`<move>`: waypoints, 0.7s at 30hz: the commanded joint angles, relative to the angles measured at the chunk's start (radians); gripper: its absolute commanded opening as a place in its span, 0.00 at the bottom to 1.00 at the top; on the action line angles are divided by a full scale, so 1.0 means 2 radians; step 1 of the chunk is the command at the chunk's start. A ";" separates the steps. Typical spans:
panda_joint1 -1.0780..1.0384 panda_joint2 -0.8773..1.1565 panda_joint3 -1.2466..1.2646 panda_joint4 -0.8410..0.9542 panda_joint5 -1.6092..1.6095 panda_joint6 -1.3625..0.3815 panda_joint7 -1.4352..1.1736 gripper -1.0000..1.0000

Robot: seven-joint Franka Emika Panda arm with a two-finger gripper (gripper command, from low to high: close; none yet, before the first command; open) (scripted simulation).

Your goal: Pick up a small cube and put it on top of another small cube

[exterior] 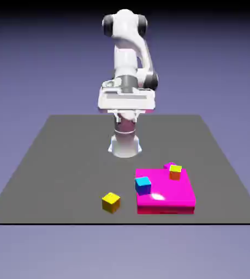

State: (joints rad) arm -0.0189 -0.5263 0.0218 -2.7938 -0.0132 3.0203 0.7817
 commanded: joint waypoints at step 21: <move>-0.269 0.381 0.190 0.141 -0.115 -0.145 0.355 0.50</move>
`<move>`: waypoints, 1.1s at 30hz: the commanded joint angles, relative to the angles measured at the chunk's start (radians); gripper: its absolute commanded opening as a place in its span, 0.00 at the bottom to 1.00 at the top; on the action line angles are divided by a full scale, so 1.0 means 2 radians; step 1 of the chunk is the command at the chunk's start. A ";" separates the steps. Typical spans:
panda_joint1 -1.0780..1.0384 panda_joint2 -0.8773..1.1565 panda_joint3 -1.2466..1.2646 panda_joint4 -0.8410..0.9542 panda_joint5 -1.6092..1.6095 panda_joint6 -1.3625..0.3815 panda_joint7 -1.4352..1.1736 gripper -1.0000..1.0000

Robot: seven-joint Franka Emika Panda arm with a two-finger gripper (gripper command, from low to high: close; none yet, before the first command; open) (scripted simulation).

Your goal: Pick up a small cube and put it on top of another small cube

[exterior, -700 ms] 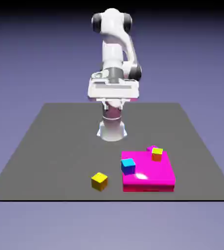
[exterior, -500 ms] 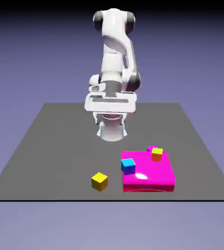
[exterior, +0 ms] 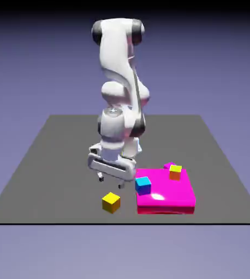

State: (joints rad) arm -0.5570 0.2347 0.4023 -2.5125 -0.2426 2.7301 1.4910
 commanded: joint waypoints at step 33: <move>0.239 -0.246 0.156 -0.146 0.278 -0.049 -0.056 0.00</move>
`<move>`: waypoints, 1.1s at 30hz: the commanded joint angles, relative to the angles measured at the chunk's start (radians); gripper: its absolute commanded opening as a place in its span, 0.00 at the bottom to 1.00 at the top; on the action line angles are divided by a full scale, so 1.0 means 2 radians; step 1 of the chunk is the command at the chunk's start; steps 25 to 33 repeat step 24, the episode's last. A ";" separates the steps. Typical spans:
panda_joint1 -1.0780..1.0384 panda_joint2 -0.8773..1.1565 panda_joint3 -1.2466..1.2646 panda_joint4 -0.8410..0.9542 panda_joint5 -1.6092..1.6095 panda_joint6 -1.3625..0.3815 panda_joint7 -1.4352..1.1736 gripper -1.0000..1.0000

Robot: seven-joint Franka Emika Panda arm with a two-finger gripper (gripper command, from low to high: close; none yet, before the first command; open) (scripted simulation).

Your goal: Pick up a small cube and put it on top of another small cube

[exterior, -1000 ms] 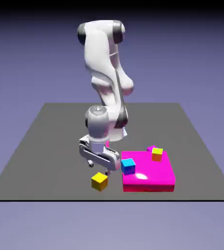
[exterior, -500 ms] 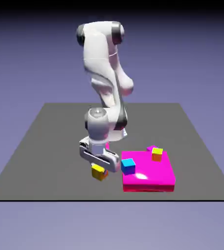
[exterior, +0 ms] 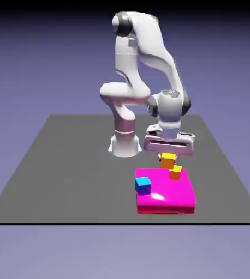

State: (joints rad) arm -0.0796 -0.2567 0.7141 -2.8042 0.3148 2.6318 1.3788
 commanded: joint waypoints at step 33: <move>-0.037 0.116 0.128 -0.089 -0.114 0.170 0.166 1.00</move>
